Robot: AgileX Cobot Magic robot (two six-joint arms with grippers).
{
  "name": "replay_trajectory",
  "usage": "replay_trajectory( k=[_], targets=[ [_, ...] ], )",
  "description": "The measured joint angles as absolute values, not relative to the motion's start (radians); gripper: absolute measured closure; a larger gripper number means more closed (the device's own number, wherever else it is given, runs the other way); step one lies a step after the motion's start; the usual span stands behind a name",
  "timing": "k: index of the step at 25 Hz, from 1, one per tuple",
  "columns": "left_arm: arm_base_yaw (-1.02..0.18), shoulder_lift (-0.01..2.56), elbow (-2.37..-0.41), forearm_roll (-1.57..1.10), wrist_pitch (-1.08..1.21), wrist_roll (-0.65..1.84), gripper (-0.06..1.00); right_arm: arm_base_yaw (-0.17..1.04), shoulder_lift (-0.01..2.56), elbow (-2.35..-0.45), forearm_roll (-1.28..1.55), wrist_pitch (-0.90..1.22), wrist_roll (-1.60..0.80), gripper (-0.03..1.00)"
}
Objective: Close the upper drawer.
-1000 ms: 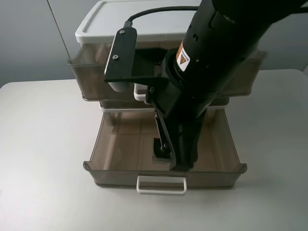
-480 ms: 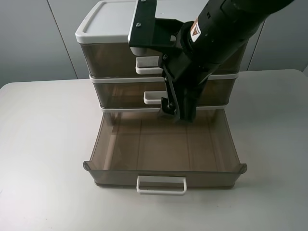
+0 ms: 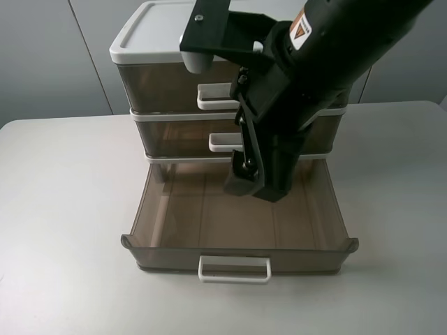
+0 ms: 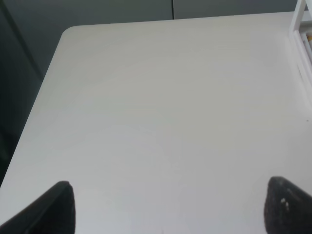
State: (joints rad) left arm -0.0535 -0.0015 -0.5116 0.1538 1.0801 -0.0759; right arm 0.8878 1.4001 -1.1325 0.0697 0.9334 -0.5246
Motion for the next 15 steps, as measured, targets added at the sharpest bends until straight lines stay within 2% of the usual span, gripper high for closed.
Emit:
replay_trajectory(
  k=[4,15],
  targets=[
    [-0.053,-0.001,-0.512,0.154,1.080,-0.076,0.20,0.813,1.312,-1.133,0.076,1.019,-0.398,0.34],
    [-0.053,-0.001,-0.512,0.154,1.080,-0.076,0.20,0.262,1.030,-1.089,-0.053,1.125,-0.288,0.34]
  ],
)
